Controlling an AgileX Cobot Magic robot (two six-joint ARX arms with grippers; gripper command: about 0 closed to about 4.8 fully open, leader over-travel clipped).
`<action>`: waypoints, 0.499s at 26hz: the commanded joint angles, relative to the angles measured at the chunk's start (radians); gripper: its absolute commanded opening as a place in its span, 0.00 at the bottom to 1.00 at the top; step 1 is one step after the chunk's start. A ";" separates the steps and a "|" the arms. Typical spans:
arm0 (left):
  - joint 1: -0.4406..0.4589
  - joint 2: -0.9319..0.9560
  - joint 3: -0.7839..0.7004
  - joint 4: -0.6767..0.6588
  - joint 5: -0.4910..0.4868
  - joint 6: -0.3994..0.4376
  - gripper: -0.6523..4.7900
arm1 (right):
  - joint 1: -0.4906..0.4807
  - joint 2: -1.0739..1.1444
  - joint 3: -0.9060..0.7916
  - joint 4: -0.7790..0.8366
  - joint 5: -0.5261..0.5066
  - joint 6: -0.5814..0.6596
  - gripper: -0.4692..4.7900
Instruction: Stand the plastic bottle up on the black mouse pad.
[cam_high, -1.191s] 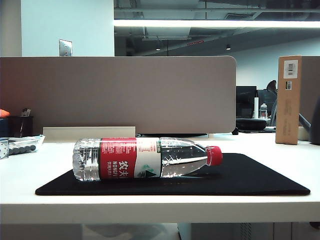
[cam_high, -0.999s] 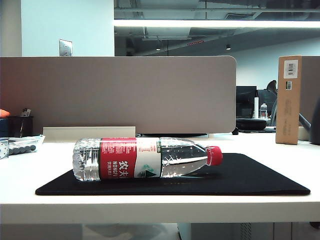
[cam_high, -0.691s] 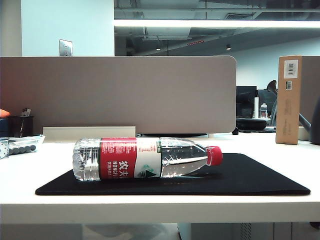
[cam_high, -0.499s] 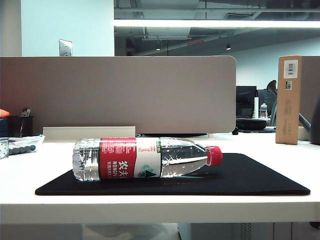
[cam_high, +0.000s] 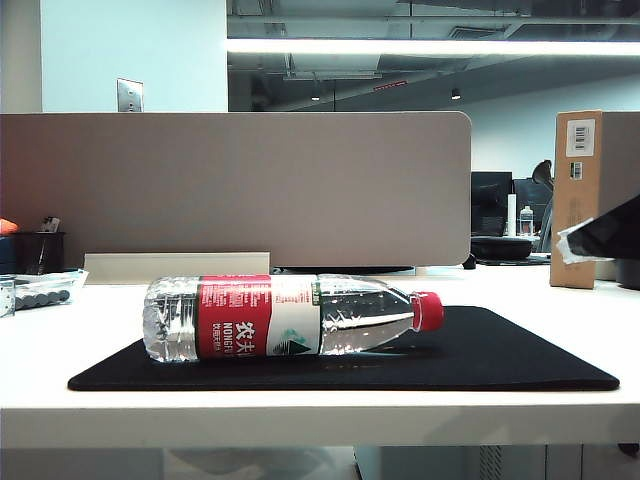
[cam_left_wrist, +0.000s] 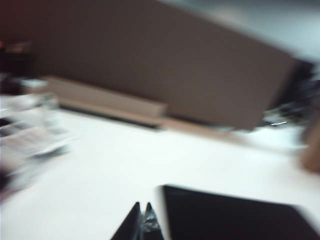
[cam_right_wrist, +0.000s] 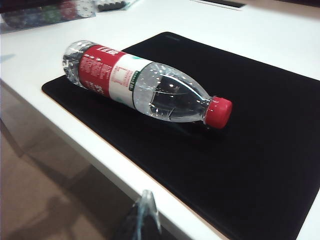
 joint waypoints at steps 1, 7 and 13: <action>0.000 0.005 0.058 0.061 0.082 -0.093 0.11 | 0.026 0.000 -0.005 0.016 0.003 -0.002 0.09; -0.004 0.306 0.332 0.035 0.285 -0.044 0.11 | 0.026 0.000 -0.005 0.016 0.004 -0.002 0.09; -0.115 0.755 0.744 -0.172 0.520 0.157 0.11 | 0.026 0.000 -0.005 0.016 0.004 -0.002 0.09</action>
